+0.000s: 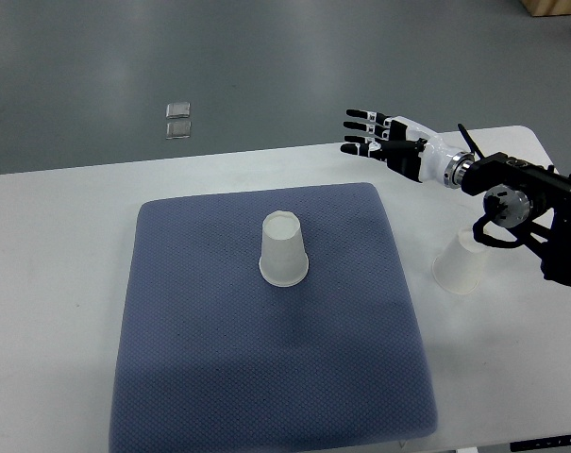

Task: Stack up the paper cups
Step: 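Move the right hand toward the loose white paper cup beside the pad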

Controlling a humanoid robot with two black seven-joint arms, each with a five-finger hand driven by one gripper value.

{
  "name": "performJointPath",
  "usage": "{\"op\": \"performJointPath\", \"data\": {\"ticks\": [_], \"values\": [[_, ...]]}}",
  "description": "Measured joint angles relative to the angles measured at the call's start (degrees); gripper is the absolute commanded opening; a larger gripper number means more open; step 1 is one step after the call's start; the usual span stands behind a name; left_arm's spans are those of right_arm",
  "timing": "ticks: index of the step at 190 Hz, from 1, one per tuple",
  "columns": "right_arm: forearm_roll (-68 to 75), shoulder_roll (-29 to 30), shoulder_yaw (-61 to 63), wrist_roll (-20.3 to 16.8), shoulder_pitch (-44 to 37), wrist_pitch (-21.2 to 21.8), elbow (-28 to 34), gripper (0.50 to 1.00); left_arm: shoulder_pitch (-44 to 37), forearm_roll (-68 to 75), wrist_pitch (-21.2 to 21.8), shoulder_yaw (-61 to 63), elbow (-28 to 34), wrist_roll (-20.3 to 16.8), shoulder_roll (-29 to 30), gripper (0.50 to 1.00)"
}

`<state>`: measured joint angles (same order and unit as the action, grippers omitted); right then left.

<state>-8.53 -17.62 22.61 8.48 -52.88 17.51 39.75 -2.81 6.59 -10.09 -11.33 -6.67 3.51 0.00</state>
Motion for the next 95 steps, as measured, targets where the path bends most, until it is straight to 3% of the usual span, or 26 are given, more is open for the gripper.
{"op": "performJointPath", "data": {"ticks": [41, 95], "values": [[-0.7, -1.7, 0.3, 0.0, -0.2, 1.8, -0.5, 0.926, 0.0, 0.0, 0.0, 0.0, -0.1, 0.0, 0.0, 1.0], [-9.3, -8.2, -0.5, -0.3, -1.8, 8.8, 0.2, 0.926, 0.0, 0.0, 0.0, 0.0, 0.0, 0.0, 0.0, 1.0]]}}
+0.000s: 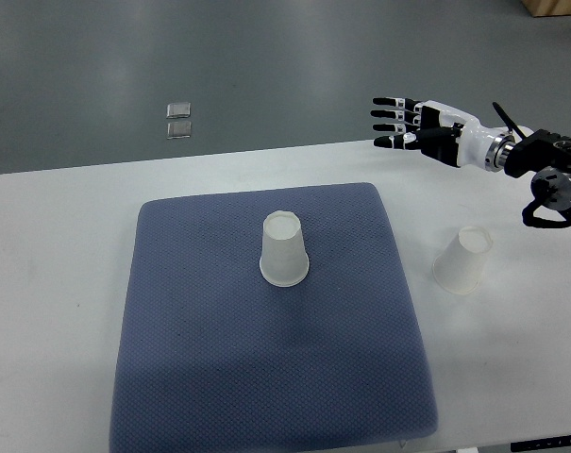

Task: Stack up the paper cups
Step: 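Move the right hand toward the loose white paper cup beside the pad, then lower the right hand over the loose cup and open the fingers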

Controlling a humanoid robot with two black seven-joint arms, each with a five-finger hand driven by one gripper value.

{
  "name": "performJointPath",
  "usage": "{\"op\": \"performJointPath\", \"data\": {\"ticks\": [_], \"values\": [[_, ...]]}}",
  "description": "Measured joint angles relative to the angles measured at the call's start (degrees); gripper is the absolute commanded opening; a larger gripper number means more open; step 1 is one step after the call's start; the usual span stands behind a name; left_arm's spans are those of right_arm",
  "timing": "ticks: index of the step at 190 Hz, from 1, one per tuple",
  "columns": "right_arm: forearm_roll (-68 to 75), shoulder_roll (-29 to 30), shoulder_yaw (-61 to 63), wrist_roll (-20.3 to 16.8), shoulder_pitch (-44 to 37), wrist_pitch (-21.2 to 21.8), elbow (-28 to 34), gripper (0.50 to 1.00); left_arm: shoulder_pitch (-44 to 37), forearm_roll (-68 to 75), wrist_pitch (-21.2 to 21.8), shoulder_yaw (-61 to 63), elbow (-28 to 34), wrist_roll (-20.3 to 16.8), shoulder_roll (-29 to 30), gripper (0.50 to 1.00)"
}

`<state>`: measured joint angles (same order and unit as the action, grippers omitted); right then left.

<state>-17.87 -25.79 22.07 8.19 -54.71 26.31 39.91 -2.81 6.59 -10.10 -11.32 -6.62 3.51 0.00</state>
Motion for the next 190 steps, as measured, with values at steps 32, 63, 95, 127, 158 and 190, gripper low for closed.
{"op": "performJointPath", "data": {"ticks": [32, 63, 95, 127, 158, 190], "values": [[-12.6, -3.9, 0.0, 0.3, -0.1, 2.0, 2.5, 0.926, 0.0, 0.0, 0.0, 0.0, 0.0, 0.0, 0.0, 1.0], [-27.5, -5.9, -0.1, 1.1, -0.5, 2.2, 5.1, 0.926, 0.0, 0.0, 0.0, 0.0, 0.0, 0.0, 0.0, 1.0], [-42.2, -9.6, -0.6, 2.0, -0.8, 2.4, 9.2, 0.926, 0.0, 0.0, 0.0, 0.0, 0.0, 0.0, 0.0, 1.0], [-53.0, -13.4, -2.2, 2.8, -2.4, 5.0, 14.9, 0.926, 0.0, 0.0, 0.0, 0.0, 0.0, 0.0, 0.0, 1.0], [-56.5, -16.7, -7.4, 2.9, -5.8, 5.5, 19.8, 0.926, 0.0, 0.0, 0.0, 0.0, 0.0, 0.0, 0.0, 1.0], [-58.1, -19.6, -11.8, 2.9, -7.4, 5.1, 22.6, 0.926, 0.0, 0.0, 0.0, 0.0, 0.0, 0.0, 0.0, 1.0]]}}
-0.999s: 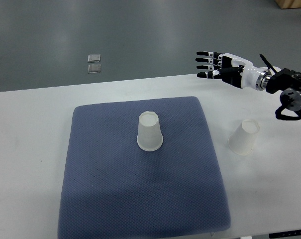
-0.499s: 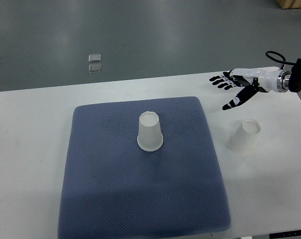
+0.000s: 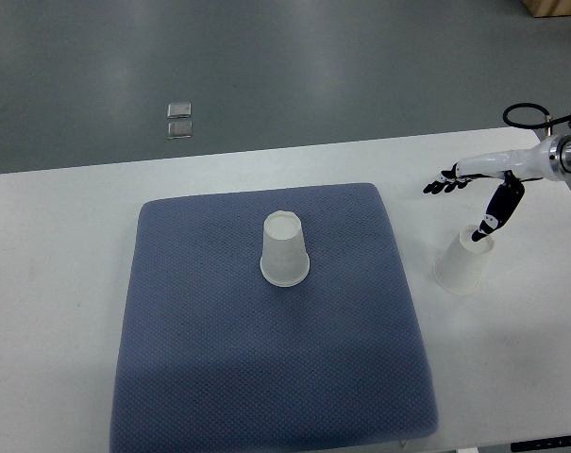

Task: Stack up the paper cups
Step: 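Lower the right hand over the loose cup and open the fingers, then close the right hand fingers around the white paper cup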

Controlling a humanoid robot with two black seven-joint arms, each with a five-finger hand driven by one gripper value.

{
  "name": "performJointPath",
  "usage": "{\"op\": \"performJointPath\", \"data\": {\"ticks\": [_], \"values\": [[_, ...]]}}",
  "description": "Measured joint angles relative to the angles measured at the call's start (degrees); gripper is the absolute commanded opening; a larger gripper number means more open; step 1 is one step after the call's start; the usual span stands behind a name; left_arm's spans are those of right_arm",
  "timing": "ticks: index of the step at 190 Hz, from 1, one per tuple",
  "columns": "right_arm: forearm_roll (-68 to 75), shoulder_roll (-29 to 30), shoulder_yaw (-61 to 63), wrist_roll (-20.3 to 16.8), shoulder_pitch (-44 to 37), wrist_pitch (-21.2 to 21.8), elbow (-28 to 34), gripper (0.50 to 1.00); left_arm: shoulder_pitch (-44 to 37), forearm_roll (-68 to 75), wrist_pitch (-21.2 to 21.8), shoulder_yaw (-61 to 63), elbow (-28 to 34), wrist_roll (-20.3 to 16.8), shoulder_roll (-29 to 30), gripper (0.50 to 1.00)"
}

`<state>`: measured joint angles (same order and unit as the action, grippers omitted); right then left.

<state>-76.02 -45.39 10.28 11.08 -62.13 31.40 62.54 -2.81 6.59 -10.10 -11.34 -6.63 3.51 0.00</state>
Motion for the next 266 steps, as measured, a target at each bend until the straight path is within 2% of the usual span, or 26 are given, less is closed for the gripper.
{"op": "performJointPath", "data": {"ticks": [68, 153, 196, 266], "values": [[-0.8, -2.0, -0.8, 0.0, 0.7, -2.3, 0.3, 0.926, 0.0, 0.0, 0.0, 0.0, 0.0, 0.0, 0.0, 1.0], [-0.7, -3.1, -1.0, -0.1, 2.8, -2.7, 1.4, 0.926, 0.0, 0.0, 0.0, 0.0, 0.0, 0.0, 0.0, 1.0], [-0.6, -1.9, -2.8, -0.6, 5.1, -7.2, 0.8, 0.926, 0.0, 0.0, 0.0, 0.0, 0.0, 0.0, 0.0, 1.0], [-0.3, 0.6, -3.0, -0.6, 8.3, -11.1, 0.6, 0.913, 0.0, 0.0, 0.0, 0.0, 0.0, 0.0, 0.0, 1.0]]}}
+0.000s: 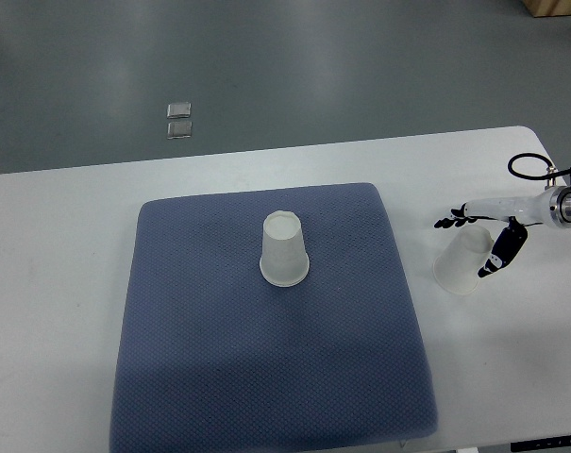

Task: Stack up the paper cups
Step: 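Close the right hand fingers around the white paper cup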

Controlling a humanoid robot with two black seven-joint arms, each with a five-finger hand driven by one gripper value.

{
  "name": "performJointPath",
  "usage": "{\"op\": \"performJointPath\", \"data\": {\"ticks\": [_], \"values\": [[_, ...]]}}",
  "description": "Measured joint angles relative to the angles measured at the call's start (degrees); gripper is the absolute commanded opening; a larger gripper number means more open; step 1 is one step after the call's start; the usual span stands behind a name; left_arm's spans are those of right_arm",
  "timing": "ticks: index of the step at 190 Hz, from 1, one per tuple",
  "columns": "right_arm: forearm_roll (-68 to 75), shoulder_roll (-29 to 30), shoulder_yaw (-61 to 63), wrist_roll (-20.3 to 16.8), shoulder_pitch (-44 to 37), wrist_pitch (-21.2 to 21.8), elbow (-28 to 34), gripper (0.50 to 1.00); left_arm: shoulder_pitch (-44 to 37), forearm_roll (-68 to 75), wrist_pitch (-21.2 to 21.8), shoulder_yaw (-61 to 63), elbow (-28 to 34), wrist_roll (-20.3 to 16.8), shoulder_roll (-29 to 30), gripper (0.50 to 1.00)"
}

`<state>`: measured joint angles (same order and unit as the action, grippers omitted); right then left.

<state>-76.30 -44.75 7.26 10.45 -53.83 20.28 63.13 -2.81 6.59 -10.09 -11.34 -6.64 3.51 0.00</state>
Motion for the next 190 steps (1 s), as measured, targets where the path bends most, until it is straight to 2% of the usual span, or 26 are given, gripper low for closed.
{"op": "performJointPath", "data": {"ticks": [14, 35, 86, 129, 190], "values": [[0.0, 0.1, -0.1, 0.0, 0.2, -0.3, -0.1, 0.897, 0.0, 0.0, 0.0, 0.0, 0.0, 0.0, 0.0, 1.0], [-0.1, 0.1, -0.2, 0.1, 0.3, -0.4, -0.3, 0.828, 0.0, 0.0, 0.0, 0.0, 0.0, 0.0, 0.0, 1.0], [-0.5, 0.1, -0.2, 0.3, 0.5, -0.8, -0.4, 0.756, 0.0, 0.0, 0.0, 0.0, 0.0, 0.0, 0.0, 1.0], [-0.6, 0.1, -0.3, 0.4, 0.6, -0.8, -0.5, 0.658, 0.0, 0.0, 0.0, 0.0, 0.0, 0.0, 0.0, 1.0], [-0.4, -0.1, -0.4, 0.6, -0.2, -0.7, -0.5, 0.652, 0.0, 0.0, 0.0, 0.0, 0.0, 0.0, 0.0, 1.0]]}}
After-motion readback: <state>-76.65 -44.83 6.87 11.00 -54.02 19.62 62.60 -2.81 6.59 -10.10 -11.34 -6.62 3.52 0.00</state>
